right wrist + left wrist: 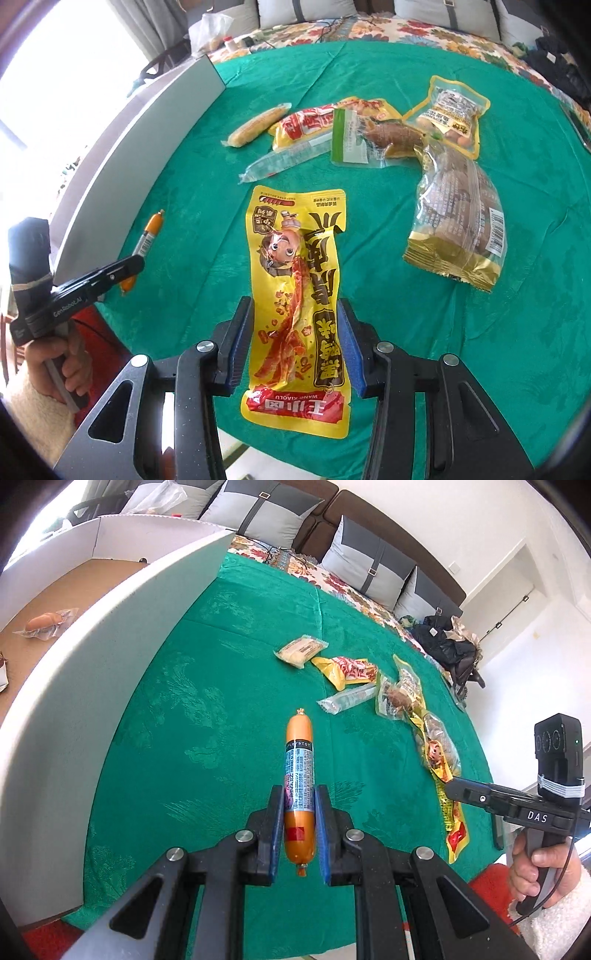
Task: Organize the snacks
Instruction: 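Carry sausage and yellow strip over the box and open both grippers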
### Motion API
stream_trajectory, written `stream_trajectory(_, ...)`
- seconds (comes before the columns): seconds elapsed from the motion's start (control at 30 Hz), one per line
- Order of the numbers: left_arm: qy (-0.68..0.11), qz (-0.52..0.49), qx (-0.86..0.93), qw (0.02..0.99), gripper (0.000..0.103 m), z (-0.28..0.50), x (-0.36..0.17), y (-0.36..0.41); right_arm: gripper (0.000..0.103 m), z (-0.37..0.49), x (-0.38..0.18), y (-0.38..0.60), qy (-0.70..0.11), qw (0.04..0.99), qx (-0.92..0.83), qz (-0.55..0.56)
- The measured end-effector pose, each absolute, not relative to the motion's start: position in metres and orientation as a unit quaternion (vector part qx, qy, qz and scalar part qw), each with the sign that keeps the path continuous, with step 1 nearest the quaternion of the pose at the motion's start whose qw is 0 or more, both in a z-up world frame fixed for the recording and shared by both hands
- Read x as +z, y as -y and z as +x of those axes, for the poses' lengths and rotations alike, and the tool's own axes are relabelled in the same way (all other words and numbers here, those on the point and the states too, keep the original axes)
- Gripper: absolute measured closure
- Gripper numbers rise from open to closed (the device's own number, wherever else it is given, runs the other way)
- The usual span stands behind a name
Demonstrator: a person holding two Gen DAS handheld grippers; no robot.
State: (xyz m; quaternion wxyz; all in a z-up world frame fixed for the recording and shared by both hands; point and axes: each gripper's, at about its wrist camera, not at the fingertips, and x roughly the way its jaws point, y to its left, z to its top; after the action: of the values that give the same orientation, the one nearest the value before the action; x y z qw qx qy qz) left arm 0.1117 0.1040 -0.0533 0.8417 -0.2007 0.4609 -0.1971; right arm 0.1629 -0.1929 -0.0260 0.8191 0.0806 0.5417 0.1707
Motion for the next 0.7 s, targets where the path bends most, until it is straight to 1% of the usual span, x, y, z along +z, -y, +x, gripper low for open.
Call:
stream_trajectory(0.1, -0.427, -0.237, -0.198, 0.850, 0.088, 0.109, -0.018, -0.133, 0.056, 0.178, 0.006, 0.164, -0.516, 0.826, 0.204, 0.100)
stream_trajectory(0.27, -0.384, -0.234, -0.133, 0.883, 0.088, 0.112, 0.026, -0.206, 0.056, 0.215, 0.066, 0.082, -0.467, 0.829, 0.281, 0.127)
stream_trajectory(0.37, -0.383, -0.227, -0.066, 0.893, 0.088, 0.119, 0.030, -0.258, 0.056, 0.233, 0.089, 0.018, -0.457, 0.818, 0.324, 0.133)
stream_trajectory(0.47, -0.389, -0.213, -0.010, 0.896, 0.088, 0.123, 0.022, -0.299, 0.055, 0.243, 0.098, -0.043, -0.449, 0.809, 0.357, 0.128)
stream_trajectory(0.5, -0.394, -0.204, 0.008, 0.896, 0.088, 0.123, 0.018, -0.310, 0.048, 0.247, 0.097, -0.061, -0.449, 0.806, 0.365, 0.124)
stream_trajectory(0.53, -0.398, -0.195, 0.028, 0.896, 0.084, 0.121, 0.013, -0.318, 0.041, 0.250, 0.095, -0.076, -0.454, 0.803, 0.367, 0.120)
stream_trajectory(0.57, -0.404, -0.189, 0.044, 0.894, 0.071, 0.120, 0.008, -0.325, 0.038, 0.253, 0.092, -0.086, -0.458, 0.801, 0.366, 0.116)
stream_trajectory(0.6, -0.409, -0.187, 0.058, 0.891, 0.061, 0.118, 0.003, -0.330, 0.037, 0.253, 0.090, -0.090, -0.460, 0.802, 0.364, 0.116)
stream_trajectory(0.63, -0.409, -0.189, 0.071, 0.890, 0.039, 0.115, -0.001, -0.333, 0.037, 0.252, 0.089, -0.090, -0.459, 0.803, 0.362, 0.119)
stream_trajectory(0.67, -0.403, -0.194, 0.082, 0.891, 0.025, 0.106, -0.003, -0.337, 0.037, 0.250, 0.088, -0.083, -0.456, 0.805, 0.358, 0.125)
stream_trajectory(0.7, -0.394, -0.202, 0.087, 0.892, 0.023, 0.100, -0.005, -0.338, 0.037, 0.249, 0.087, -0.073, -0.452, 0.809, 0.353, 0.131)
